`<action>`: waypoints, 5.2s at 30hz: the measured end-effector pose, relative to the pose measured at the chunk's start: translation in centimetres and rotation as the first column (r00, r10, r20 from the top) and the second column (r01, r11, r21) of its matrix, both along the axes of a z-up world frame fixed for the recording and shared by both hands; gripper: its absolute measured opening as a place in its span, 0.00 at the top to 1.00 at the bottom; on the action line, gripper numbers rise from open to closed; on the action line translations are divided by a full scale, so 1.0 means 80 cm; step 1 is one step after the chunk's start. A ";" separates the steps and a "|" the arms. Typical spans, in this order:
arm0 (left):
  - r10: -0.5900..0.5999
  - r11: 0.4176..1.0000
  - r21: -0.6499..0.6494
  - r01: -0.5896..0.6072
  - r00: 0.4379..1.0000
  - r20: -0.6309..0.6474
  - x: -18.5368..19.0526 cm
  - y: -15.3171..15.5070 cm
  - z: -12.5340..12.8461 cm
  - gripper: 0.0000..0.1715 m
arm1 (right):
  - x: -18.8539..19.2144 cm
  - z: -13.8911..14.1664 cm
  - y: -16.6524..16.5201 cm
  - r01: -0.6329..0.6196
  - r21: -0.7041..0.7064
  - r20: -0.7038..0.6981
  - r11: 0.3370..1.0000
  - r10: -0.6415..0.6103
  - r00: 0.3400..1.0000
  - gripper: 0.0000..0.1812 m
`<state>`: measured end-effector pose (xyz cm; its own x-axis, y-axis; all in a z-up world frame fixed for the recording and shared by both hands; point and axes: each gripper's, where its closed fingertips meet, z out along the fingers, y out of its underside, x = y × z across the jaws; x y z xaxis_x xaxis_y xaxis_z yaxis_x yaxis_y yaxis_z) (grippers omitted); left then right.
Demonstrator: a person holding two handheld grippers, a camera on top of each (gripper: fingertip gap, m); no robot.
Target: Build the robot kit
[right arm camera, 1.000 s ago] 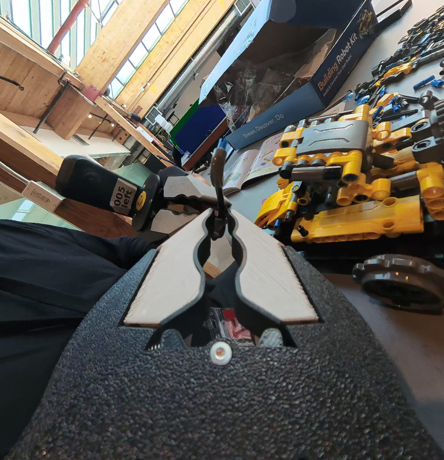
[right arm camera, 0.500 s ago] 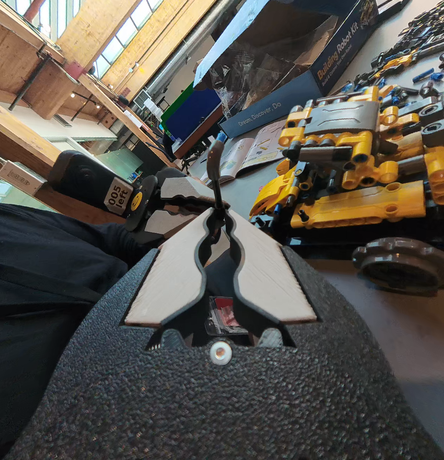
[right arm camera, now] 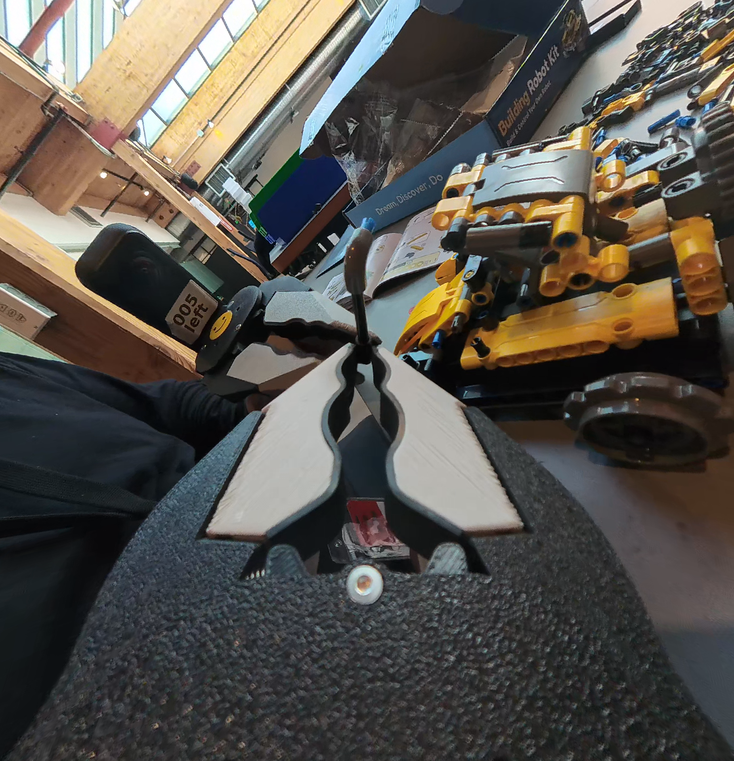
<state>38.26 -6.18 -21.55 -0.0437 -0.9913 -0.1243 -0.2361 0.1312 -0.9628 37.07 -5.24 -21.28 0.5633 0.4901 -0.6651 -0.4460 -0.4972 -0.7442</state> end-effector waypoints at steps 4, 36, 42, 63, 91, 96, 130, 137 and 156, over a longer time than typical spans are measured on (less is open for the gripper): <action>-0.006 1.000 -0.007 0.006 1.000 -0.006 0.000 -0.001 -0.001 0.92 | 0.002 -0.001 0.000 0.008 -0.001 0.006 1.000 -0.008 1.000 0.96; -0.110 0.985 -0.161 0.069 0.958 -0.264 -0.029 0.077 -0.033 0.62 | 0.020 -0.024 0.018 0.070 -0.056 0.100 0.996 -0.064 0.993 0.96; -0.153 0.982 -0.151 0.111 0.942 -0.299 -0.024 0.059 -0.041 0.65 | 0.028 -0.024 0.009 0.080 -0.059 0.129 0.995 -0.072 0.989 0.97; -0.195 0.975 -0.168 0.149 0.930 -0.312 -0.018 0.039 -0.044 0.70 | 0.053 -0.023 -0.008 0.071 -0.045 0.150 0.996 -0.063 0.987 0.97; -0.205 0.976 -0.149 0.160 0.907 -0.369 -0.013 0.029 -0.055 0.70 | 0.053 -0.019 -0.022 0.050 -0.017 0.172 0.999 -0.046 0.984 0.97; -0.205 0.975 -0.153 0.159 0.907 -0.368 -0.013 0.030 -0.055 0.71 | 0.078 -0.021 -0.015 0.107 -0.019 0.164 0.994 -0.102 0.981 0.96; -0.329 0.901 -0.386 0.198 0.893 -0.308 0.027 0.050 -0.043 0.54 | 0.065 -0.027 -0.008 0.043 -0.036 0.101 0.998 -0.039 0.994 0.97; -0.354 0.893 -0.397 0.212 0.876 -0.328 0.030 0.044 -0.048 0.52 | 0.067 -0.029 -0.007 0.043 -0.040 0.115 0.998 -0.038 0.993 0.97; -0.357 0.884 -0.420 0.206 0.876 -0.324 0.040 0.051 -0.048 0.53 | 0.074 -0.028 0.001 0.031 -0.048 0.270 0.998 -0.017 0.963 0.97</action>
<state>41.50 -2.13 -25.41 -0.2962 -0.8982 0.3247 -0.5997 -0.0897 -0.7952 43.00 -5.15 -23.53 0.7363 0.4433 -0.5111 -0.2451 -0.5293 -0.8122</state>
